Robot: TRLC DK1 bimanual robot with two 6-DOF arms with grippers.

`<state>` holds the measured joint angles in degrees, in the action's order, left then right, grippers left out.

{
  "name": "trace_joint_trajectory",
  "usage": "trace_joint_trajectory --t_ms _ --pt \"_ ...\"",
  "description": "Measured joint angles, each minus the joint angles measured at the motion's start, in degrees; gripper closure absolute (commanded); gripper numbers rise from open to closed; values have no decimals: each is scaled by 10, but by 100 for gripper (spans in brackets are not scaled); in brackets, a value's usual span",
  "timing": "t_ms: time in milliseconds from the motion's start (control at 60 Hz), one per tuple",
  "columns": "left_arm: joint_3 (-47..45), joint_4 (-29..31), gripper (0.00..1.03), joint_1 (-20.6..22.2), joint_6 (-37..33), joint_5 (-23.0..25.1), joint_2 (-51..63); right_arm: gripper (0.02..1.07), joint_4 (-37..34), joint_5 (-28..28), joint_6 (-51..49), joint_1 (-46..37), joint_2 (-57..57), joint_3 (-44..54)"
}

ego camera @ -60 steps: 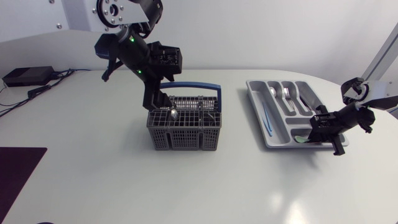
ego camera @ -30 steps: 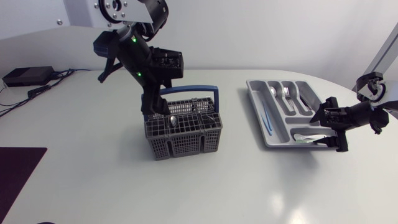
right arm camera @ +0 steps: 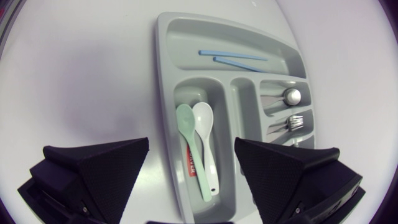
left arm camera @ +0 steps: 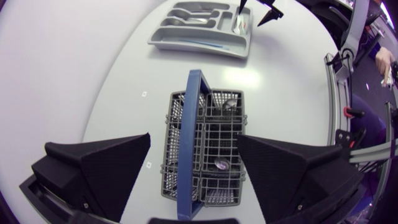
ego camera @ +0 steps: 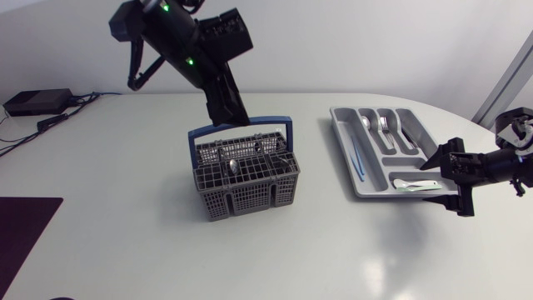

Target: Unload the cutlery basket into the drawer organizer.

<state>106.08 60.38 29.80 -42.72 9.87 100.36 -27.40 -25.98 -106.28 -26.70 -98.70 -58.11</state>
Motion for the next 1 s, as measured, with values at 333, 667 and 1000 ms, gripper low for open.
trace_joint_trajectory --t_ms 333,667,1000 --pt "-64 88 80 18 51 46 -109 7 -7 -71 49 -8 77 0" --pt "-278 -17 100 14 50 46 -35 7 -6 -103 86 -8 90 0" --pt "-290 -91 100 -12 31 -18 -29 7 -6 -108 87 -8 87 0"
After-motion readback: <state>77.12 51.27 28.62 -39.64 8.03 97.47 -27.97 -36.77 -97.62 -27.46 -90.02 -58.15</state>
